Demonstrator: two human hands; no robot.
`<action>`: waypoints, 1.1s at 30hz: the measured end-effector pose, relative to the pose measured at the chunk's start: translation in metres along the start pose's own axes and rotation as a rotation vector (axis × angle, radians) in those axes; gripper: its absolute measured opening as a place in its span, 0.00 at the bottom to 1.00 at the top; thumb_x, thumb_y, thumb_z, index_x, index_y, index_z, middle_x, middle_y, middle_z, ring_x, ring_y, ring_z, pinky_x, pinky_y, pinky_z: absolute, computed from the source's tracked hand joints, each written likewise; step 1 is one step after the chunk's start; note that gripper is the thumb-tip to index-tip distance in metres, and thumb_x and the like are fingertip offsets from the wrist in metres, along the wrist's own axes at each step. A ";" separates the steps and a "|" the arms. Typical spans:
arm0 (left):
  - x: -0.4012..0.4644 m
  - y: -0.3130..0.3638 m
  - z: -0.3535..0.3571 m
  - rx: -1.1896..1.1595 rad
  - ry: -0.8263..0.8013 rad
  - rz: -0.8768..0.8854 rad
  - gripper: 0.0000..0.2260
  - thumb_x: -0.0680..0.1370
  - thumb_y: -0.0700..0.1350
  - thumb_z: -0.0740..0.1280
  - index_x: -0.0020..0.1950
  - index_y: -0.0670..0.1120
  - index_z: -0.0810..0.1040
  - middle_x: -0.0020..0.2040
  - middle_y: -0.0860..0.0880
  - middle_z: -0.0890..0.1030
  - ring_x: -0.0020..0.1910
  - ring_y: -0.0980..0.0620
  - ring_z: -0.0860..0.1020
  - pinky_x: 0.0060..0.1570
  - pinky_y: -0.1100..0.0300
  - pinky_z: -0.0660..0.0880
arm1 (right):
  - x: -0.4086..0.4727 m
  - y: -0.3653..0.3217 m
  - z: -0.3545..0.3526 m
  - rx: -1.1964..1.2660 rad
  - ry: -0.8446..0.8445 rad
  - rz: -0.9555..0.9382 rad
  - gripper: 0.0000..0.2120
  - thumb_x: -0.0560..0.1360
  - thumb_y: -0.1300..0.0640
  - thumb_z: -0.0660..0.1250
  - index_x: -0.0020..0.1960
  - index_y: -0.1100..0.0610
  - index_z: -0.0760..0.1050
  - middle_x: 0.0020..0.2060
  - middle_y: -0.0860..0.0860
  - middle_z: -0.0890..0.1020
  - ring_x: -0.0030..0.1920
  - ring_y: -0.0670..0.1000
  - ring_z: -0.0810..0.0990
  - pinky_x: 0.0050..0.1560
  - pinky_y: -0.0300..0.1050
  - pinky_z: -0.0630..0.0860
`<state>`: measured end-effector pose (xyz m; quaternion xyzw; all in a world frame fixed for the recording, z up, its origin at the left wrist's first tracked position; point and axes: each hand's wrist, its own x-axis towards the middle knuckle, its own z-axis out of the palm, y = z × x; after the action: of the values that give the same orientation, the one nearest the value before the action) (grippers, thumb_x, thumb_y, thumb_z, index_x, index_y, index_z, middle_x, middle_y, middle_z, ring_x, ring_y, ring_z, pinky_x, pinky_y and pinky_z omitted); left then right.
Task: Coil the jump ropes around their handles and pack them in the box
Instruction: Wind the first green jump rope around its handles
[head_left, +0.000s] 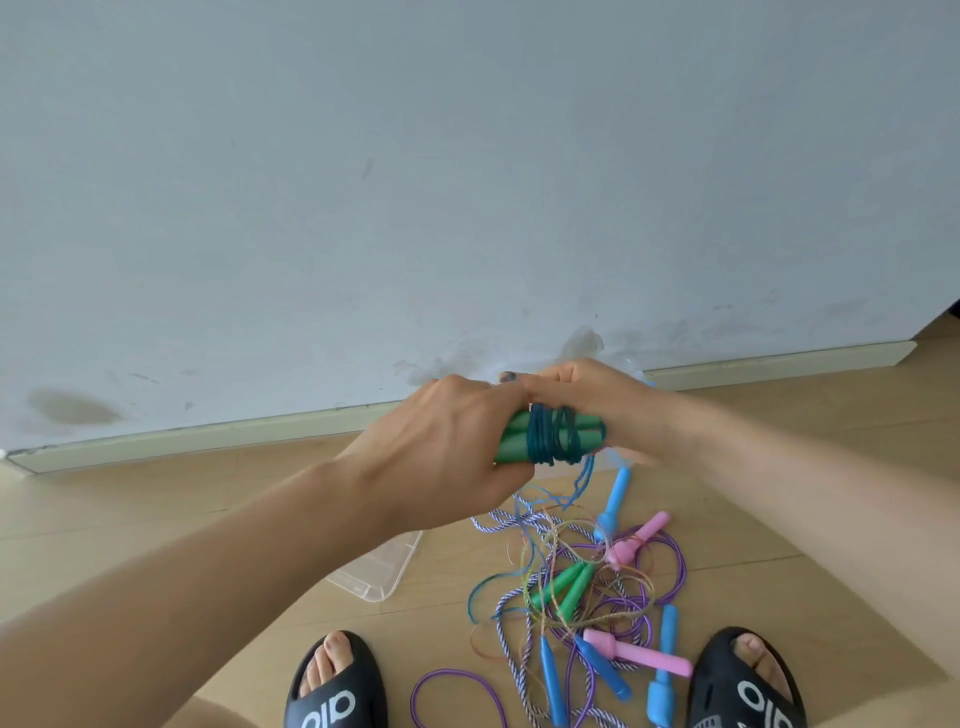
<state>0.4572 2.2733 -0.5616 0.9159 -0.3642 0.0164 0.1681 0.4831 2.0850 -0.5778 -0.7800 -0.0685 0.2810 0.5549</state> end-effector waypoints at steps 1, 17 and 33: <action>-0.001 0.000 -0.002 -0.055 0.005 -0.016 0.08 0.70 0.51 0.62 0.49 0.55 0.72 0.32 0.53 0.73 0.31 0.52 0.71 0.32 0.55 0.71 | -0.001 0.002 0.003 0.023 -0.035 0.007 0.18 0.78 0.46 0.66 0.35 0.55 0.68 0.27 0.50 0.64 0.27 0.48 0.60 0.30 0.41 0.57; 0.009 -0.039 -0.009 0.344 -0.115 -0.391 0.10 0.78 0.52 0.59 0.43 0.45 0.69 0.34 0.48 0.73 0.34 0.43 0.74 0.30 0.56 0.64 | -0.016 0.010 0.062 -0.339 0.224 0.022 0.26 0.84 0.45 0.48 0.32 0.59 0.58 0.26 0.55 0.61 0.28 0.55 0.60 0.30 0.45 0.61; 0.013 0.002 0.014 0.384 -0.273 -0.183 0.04 0.73 0.45 0.62 0.45 0.46 0.72 0.34 0.49 0.67 0.35 0.44 0.70 0.34 0.56 0.67 | -0.021 -0.018 0.011 -0.671 0.362 -0.421 0.26 0.81 0.43 0.60 0.30 0.57 0.62 0.21 0.51 0.65 0.26 0.53 0.67 0.31 0.51 0.65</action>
<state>0.4645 2.2589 -0.5723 0.9539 -0.2893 -0.0536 -0.0589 0.4635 2.0922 -0.5564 -0.9229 -0.2151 -0.0172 0.3190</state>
